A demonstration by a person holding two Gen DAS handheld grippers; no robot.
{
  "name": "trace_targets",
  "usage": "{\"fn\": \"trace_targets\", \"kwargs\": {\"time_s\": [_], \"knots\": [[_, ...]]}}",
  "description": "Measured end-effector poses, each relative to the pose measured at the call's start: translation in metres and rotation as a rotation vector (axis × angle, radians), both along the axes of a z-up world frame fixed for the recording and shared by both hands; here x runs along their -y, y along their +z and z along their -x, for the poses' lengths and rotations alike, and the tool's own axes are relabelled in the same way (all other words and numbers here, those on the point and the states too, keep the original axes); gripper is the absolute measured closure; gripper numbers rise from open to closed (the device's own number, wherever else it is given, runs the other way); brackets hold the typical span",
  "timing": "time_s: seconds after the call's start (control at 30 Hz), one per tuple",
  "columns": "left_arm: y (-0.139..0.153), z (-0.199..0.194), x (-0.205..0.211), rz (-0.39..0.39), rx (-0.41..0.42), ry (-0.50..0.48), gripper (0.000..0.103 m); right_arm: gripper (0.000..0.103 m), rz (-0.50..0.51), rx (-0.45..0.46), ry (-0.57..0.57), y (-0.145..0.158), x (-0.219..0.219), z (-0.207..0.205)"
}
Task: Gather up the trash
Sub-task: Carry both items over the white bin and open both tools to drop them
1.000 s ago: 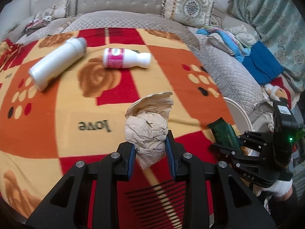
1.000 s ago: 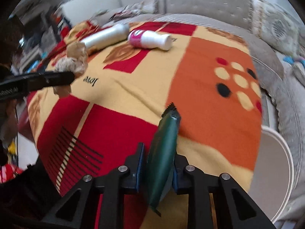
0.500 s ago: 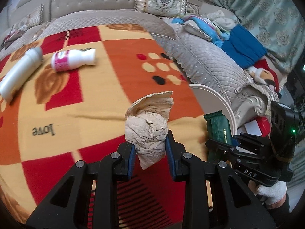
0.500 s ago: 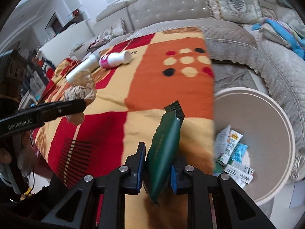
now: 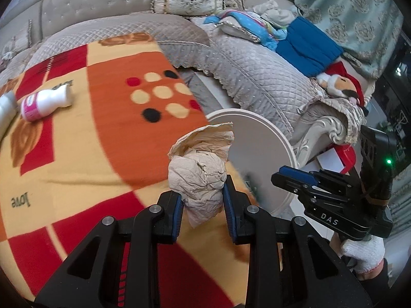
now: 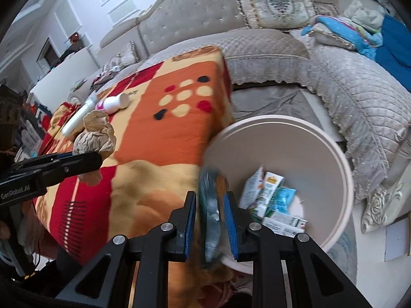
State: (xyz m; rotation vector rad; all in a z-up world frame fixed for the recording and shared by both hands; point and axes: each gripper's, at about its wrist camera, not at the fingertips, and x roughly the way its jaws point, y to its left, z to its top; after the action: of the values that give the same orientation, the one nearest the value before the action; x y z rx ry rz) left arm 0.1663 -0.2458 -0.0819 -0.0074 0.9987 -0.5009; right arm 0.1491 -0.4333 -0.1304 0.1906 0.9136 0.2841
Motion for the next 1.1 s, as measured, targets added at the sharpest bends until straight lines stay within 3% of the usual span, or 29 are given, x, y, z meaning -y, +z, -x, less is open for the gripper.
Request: {"fn": "trace_targets", "kwargs": {"time_s": [0.2, 0.5, 0.67, 0.73, 0.87, 0.93, 1.1], "knots": [[-0.006, -0.005, 0.025, -0.002, -0.019, -0.028, 0.077, 0.082, 0.029, -0.016, -0.066, -0.008, 0.025, -0.006], [-0.019, -0.012, 0.054, 0.01, -0.054, -0.062, 0.077, 0.08, -0.016, -0.066, -0.113, -0.029, 0.046, 0.0], [-0.026, -0.014, 0.068, 0.023, -0.064, -0.084, 0.075, 0.064, -0.014, -0.074, -0.137, -0.034, 0.054, 0.006], [-0.026, -0.014, 0.071, 0.031, -0.059, -0.094, 0.071, 0.064, -0.006, -0.075, -0.144, -0.035, 0.056, 0.008], [-0.028, -0.016, 0.077, 0.064, -0.062, -0.103, 0.047, 0.059, -0.003, -0.072, -0.154, -0.034, 0.06, 0.014], [-0.029, -0.016, 0.077, 0.076, -0.069, -0.101, 0.045, 0.053, 0.001, -0.068, -0.167, -0.034, 0.063, 0.017], [-0.029, -0.015, 0.071, 0.056, -0.053, -0.083, 0.045, 0.053, -0.005, -0.069, -0.185, -0.034, 0.067, 0.022]]}}
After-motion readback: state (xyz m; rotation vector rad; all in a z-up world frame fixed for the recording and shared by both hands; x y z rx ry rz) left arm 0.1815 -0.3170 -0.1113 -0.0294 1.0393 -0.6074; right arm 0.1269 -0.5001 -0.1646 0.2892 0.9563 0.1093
